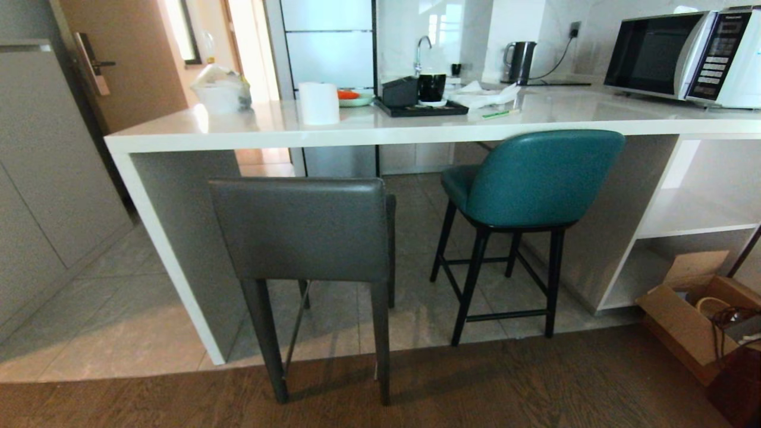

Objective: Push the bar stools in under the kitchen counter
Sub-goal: Pull the gray chair out from under the dining table

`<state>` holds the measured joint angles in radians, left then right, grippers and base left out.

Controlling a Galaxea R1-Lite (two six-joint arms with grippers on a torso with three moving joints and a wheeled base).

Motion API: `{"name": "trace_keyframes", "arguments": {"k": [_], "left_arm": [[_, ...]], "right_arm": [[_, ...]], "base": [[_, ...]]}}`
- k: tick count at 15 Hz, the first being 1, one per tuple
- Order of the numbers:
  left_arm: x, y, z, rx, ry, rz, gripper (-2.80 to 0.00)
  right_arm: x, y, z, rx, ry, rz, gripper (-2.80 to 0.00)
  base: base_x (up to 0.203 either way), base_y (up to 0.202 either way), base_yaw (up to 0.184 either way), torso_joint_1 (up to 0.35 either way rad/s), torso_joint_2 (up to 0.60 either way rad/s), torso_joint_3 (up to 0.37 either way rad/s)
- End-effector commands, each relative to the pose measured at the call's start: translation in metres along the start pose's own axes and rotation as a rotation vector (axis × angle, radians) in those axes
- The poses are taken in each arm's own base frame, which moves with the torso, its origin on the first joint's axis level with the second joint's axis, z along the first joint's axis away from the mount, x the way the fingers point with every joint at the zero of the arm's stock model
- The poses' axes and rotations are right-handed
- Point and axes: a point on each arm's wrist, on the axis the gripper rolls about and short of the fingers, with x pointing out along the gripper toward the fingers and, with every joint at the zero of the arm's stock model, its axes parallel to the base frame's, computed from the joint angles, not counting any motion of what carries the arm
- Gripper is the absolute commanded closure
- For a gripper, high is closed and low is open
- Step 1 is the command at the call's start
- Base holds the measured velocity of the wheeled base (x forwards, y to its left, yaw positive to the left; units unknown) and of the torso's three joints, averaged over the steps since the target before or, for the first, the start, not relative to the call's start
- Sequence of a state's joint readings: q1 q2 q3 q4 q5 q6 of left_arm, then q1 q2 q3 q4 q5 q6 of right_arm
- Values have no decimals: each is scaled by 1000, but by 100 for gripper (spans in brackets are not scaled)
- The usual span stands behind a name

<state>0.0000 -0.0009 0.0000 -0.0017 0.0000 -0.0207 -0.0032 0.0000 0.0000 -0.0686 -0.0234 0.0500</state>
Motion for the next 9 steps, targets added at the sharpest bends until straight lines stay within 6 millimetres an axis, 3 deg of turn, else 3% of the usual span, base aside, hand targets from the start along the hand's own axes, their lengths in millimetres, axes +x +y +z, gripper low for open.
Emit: {"name": "trace_keyframes", "arguments": {"k": [1,3,7,9], "left_arm": [[0,0,0,-1,1,0,0],[0,0,0,-1,1,0,0],[0,0,0,-1,1,0,0],[0,0,0,-1,1,0,0]], "right_arm": [[1,0,-7,0,24,-1,0],[1,0,-7,0,24,-1,0],[1,0,-7,0,24,-1,0],[1,0,-7,0,24,-1,0]], "base": [[0,184,-5,-1,2,2],[0,96,-1,1,3,2],[0,0,0,0,0,0],[121,-1,0,-1,-6,5]]}}
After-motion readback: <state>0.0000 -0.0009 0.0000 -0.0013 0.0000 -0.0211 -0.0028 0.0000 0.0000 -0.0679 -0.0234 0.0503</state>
